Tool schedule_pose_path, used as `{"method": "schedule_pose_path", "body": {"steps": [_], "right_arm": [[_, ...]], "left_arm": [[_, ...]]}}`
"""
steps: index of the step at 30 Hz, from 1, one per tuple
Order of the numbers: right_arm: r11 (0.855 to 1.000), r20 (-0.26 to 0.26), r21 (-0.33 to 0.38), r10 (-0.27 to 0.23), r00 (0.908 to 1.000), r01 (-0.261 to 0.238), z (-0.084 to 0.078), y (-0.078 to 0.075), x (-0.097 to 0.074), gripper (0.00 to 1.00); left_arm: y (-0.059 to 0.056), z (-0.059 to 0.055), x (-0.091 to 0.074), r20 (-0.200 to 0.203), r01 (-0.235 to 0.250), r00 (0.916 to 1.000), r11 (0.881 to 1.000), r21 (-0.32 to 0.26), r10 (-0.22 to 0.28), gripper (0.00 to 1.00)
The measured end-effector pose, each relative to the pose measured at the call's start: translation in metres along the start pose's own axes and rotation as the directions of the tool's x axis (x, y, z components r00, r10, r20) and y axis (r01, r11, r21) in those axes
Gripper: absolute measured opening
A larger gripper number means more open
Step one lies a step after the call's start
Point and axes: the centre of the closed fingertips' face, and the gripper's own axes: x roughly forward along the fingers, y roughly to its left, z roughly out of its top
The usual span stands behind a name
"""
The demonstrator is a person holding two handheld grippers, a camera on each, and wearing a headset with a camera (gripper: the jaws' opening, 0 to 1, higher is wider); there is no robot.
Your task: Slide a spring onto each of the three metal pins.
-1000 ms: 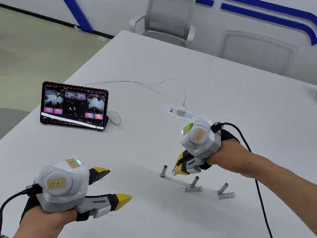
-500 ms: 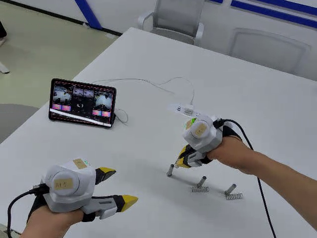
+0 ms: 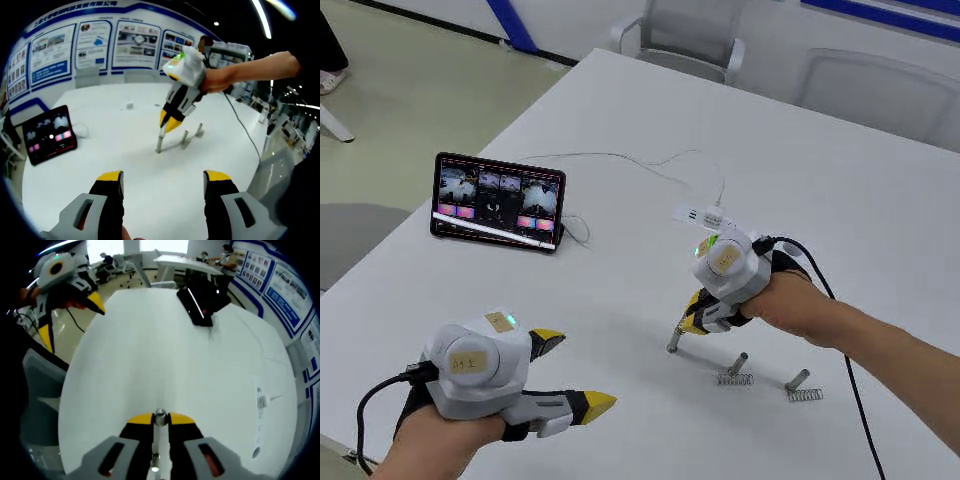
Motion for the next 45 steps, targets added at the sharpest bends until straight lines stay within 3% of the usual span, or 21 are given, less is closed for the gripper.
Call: {"method": "schedule_pose_path", "body": {"steps": [45], "right_arm": [[0.998, -0.065, -0.035, 0.04, 0.9971, -0.042, -0.019, 0.008, 0.046, 0.12]], "left_arm": [[0.003, -0.005, 0.003, -0.024, -0.005, 0.9997, 1.0, -0.014, 0.005, 0.65]]}}
